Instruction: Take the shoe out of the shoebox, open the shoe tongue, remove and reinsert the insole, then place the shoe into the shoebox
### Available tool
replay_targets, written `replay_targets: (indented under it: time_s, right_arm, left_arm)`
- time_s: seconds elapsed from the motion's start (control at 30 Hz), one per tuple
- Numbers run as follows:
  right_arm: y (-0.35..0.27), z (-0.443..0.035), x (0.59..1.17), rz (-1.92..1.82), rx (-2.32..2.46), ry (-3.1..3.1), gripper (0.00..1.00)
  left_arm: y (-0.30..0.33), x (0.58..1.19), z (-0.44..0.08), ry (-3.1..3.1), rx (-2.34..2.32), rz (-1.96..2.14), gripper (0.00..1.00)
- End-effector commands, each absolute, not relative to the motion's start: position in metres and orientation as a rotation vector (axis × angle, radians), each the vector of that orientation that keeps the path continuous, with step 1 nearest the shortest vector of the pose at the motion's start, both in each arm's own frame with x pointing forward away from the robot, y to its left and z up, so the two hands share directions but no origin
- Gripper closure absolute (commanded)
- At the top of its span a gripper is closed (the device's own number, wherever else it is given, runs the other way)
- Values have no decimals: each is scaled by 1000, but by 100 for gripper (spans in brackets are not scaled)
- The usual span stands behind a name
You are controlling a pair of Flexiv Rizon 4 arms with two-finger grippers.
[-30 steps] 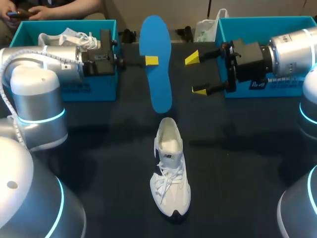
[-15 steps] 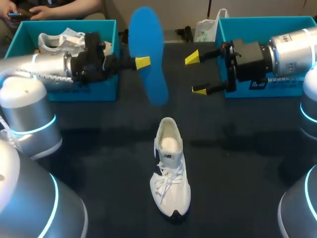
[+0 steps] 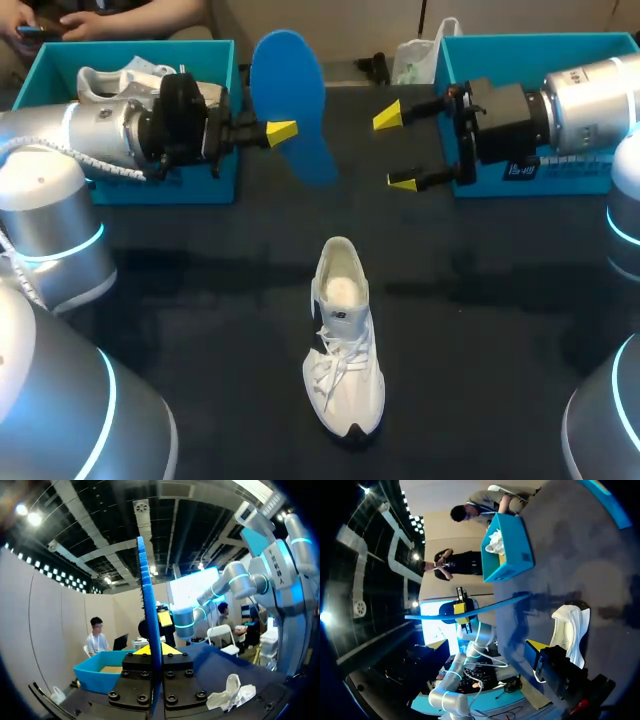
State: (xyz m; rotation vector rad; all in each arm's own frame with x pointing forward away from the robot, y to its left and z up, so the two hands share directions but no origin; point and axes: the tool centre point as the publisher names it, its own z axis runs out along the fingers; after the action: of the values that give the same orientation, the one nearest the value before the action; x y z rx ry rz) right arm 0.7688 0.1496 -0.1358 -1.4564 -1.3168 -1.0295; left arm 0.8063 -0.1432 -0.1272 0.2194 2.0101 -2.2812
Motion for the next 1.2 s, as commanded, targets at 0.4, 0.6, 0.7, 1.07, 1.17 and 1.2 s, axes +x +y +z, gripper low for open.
replay_targets:
  time_s: [0.4,0.6,0.7,1.07,1.17,1.2]
  right_arm:
    - [151,-136,769,-1029,-1458,-1316,0]
    - [151,-136,769,-1029,-1458,-1316,0]
    - [151,-136,769,-1029,-1458,-1316,0]
    - [151,-136,769,-1029,-1458,-1316,0]
    - [151,-136,769,-1029,-1458,-1316,0]
    - [151,-136,769,-1029,-1458,-1316,0]
  left_arm:
    - [-142,792,-127,1756,602,-1814,100]
    - [-142,793,-136,1484,854,-1626,100]
    - [-142,793,-136,1484,854,-1626,100]
    - [-145,795,-138,1476,873,-1580,100]
    - [-150,798,-142,1458,901,-1504,100]
    - [-151,799,-143,1450,902,-1488,100]
